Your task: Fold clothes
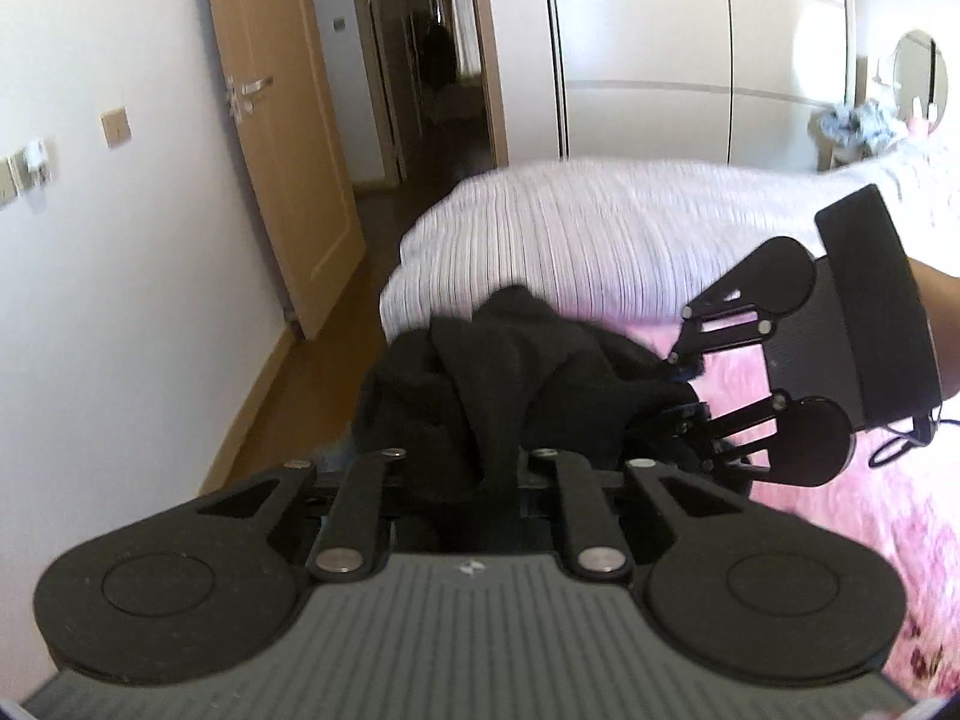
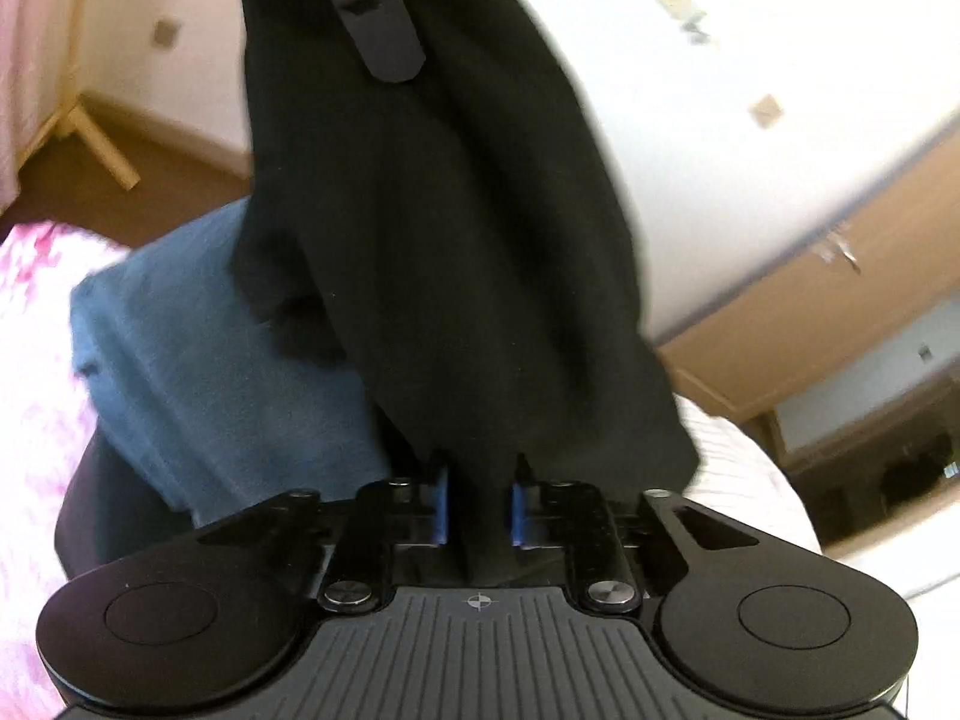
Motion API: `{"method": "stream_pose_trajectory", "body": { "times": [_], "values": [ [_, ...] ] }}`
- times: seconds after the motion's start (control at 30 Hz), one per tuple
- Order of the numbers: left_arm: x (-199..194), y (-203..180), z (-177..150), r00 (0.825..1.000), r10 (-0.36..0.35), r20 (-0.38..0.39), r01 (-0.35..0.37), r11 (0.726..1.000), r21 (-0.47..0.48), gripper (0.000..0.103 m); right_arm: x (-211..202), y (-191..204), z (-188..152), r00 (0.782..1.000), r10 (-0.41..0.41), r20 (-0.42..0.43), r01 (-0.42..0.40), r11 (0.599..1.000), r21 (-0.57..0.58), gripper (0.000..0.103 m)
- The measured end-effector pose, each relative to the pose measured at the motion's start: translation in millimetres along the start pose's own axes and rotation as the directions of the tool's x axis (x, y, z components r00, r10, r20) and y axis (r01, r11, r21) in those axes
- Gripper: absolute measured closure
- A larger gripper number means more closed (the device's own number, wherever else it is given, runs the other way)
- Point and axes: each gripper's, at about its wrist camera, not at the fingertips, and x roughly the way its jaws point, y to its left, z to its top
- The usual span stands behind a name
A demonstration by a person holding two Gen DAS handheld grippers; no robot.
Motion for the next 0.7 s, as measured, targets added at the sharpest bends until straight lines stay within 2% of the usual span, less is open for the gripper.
{"method": "stream_pose_trajectory", "body": {
  "times": [0.23, 0.4, 0.57, 0.63, 0.7],
  "values": [
    [-17, -9, 59, 0.992, 0.006, 0.124, -0.012, 0.999, 0.045, 0.091, -40, -64, -6, 0.991, -0.130, 0.039, 0.124, 0.985, 0.120, 0.097],
    [-30, -31, 94, 0.981, -0.035, 0.190, 0.015, 0.994, 0.107, 0.091, -78, -93, -25, 0.974, -0.221, 0.053, 0.208, 0.962, 0.179, 0.103],
    [-50, -65, 131, 0.955, -0.096, 0.279, 0.051, 0.985, 0.163, 0.093, -125, -119, -57, 0.952, -0.302, 0.046, 0.283, 0.929, 0.239, 0.103],
    [-59, -83, 144, 0.944, -0.135, 0.302, 0.079, 0.979, 0.190, 0.093, -161, -134, -53, 0.942, -0.334, 0.037, 0.315, 0.916, 0.248, 0.103],
    [-68, -104, 156, 0.929, -0.186, 0.320, 0.116, 0.968, 0.224, 0.094, -188, -138, -68, 0.930, -0.366, 0.024, 0.346, 0.897, 0.274, 0.103]
  ]
}}
